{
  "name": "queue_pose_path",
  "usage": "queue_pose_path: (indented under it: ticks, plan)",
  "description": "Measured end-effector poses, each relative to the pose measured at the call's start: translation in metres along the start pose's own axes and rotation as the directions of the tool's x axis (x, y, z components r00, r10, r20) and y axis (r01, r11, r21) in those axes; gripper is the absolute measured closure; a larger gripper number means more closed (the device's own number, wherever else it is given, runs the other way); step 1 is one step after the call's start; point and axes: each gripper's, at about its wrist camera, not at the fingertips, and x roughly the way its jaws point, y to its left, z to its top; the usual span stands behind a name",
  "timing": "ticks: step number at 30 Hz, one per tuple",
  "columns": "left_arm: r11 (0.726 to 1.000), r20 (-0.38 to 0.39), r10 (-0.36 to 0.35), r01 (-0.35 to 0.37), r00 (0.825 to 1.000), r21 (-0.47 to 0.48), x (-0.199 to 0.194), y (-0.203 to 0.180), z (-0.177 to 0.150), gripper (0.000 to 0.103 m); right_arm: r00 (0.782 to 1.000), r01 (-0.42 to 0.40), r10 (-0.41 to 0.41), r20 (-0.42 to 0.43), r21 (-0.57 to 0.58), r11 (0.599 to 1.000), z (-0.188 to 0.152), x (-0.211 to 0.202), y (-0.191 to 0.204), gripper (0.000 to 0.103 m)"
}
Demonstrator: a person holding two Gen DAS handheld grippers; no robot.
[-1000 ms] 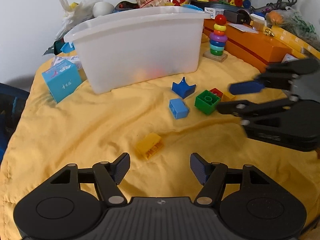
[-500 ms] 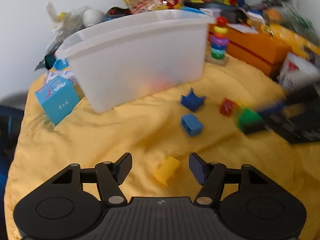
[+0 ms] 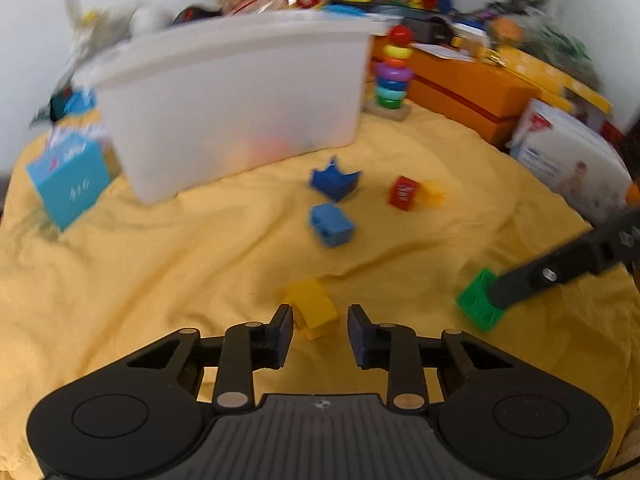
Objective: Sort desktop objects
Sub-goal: 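Grasp the green brick with the right tool while the left tool grasps the yellow brick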
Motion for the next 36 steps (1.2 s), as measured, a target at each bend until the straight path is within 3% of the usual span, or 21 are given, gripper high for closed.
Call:
queue_pose_path:
  ticks: [5, 7, 9, 11, 13, 14, 15, 17, 20, 24, 30, 36]
  plan:
    - [0.999, -0.01, -0.002, 0.003, 1.0, 0.038, 0.001, -0.02, -0.003, 0.068, 0.999, 0.045, -0.045, 0.014, -0.049, 0.998, 0.006, -0.005, 0.0, 0.058]
    - [1.0, 0.005, 0.002, -0.002, 1.0, 0.005, -0.006, -0.022, -0.003, 0.061, 0.998, 0.064, -0.063, 0.022, -0.075, 0.995, 0.006, -0.007, 0.004, 0.056]
    - [0.996, 0.005, 0.013, -0.012, 1.0, -0.093, -0.012, -0.017, -0.004, 0.056, 0.997, 0.073, -0.068, 0.045, -0.103, 0.992, 0.006, -0.011, 0.01, 0.056]
    - [0.962, -0.002, -0.031, 0.029, 1.0, -0.271, -0.013, -0.002, -0.007, 0.057, 0.996, 0.07, -0.061, 0.069, -0.136, 0.988, 0.006, -0.014, 0.016, 0.056]
    - [0.898, 0.0, -0.086, 0.078, 0.996, -0.434, -0.006, 0.015, -0.011, 0.059, 0.995, 0.066, -0.053, 0.086, -0.157, 0.985, 0.006, -0.017, 0.021, 0.056]
    - [0.864, -0.007, -0.094, 0.078, 0.996, -0.497, -0.001, 0.022, -0.012, 0.064, 0.995, 0.06, -0.047, 0.087, -0.161, 0.985, 0.006, -0.016, 0.022, 0.056]
    - [0.84, -0.005, -0.093, 0.076, 0.996, -0.537, 0.003, 0.028, -0.012, 0.07, 0.995, 0.057, -0.044, 0.087, -0.163, 0.985, 0.006, -0.015, 0.023, 0.056]
    - [0.825, 0.006, -0.084, 0.073, 0.996, -0.56, 0.01, 0.032, -0.01, 0.071, 0.995, 0.054, -0.039, 0.086, -0.171, 0.984, 0.005, -0.014, 0.024, 0.056]
    - [0.842, 0.012, -0.078, 0.072, 0.997, -0.534, 0.02, 0.033, -0.001, 0.072, 0.995, 0.056, -0.041, 0.085, -0.175, 0.983, 0.003, -0.015, 0.023, 0.056]
    - [0.887, -0.022, -0.051, 0.035, 0.998, -0.46, 0.03, 0.029, 0.013, 0.074, 0.995, 0.064, -0.049, 0.089, -0.168, 0.984, 0.002, -0.02, 0.021, 0.056]
    - [0.856, -0.008, -0.032, 0.024, 0.999, -0.516, 0.04, 0.038, 0.023, 0.072, 0.995, 0.061, -0.046, 0.093, -0.166, 0.984, 0.0, -0.022, 0.019, 0.056]
    - [0.946, -0.017, 0.007, -0.012, 1.0, -0.323, 0.033, 0.018, 0.031, 0.074, 0.994, 0.073, -0.059, 0.089, -0.169, 0.983, -0.001, -0.021, 0.019, 0.056]
